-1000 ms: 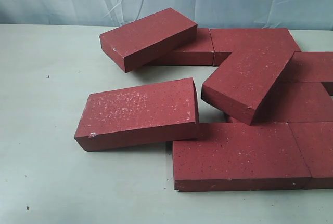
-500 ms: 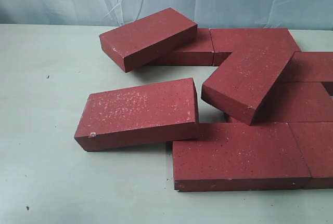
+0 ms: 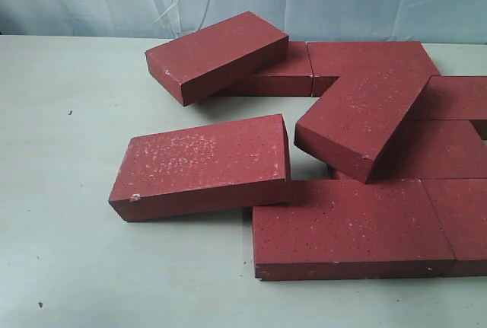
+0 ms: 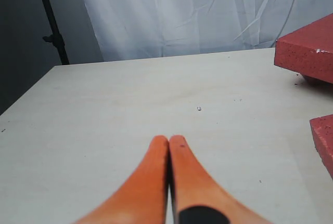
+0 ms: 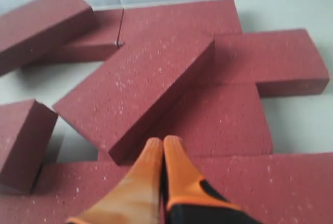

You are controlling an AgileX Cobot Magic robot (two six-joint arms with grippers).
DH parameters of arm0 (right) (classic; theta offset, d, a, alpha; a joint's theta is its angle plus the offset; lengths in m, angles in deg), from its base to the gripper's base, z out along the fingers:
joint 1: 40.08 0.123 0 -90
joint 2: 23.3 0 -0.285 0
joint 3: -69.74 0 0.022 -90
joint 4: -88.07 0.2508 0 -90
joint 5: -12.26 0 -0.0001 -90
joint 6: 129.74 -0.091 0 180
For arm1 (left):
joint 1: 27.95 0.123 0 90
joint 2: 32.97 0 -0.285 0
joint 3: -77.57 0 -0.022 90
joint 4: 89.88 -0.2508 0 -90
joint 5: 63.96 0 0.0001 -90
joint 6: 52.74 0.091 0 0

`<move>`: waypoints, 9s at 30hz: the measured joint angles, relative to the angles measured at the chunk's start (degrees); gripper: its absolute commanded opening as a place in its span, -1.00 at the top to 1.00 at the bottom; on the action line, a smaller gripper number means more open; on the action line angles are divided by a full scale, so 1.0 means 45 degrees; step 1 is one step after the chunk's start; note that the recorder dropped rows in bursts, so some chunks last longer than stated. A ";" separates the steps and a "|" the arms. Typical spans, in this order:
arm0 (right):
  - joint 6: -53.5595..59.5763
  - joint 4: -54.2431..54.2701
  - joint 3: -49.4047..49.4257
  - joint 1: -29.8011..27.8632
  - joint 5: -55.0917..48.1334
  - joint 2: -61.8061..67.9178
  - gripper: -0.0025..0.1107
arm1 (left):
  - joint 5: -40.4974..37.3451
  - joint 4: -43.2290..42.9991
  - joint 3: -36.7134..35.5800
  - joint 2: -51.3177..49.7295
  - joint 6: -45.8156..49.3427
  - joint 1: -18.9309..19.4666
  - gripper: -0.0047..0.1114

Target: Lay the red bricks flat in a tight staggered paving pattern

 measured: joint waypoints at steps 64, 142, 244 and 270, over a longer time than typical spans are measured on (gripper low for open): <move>0.2081 0.1673 -0.4544 0.7441 0.2373 1.3767 0.97 | 0.0000 0.0000 0.0000 0.0000 0.0000 0.0000 0.92; 0.0388 0.0808 -0.4671 0.3915 -0.0663 0.9617 0.97 | 0.0000 0.0000 0.0000 0.0000 0.0000 0.0049 0.92; 0.0555 0.2312 -0.2379 0.7793 0.3137 1.1209 0.97 | -0.3647 0.2321 0.9533 -1.9116 0.1015 0.0049 0.92; 0.0665 0.2469 -0.6321 0.9982 0.1979 1.5854 0.97 | -0.4545 0.6576 1.1460 -2.3577 0.4933 0.0006 0.92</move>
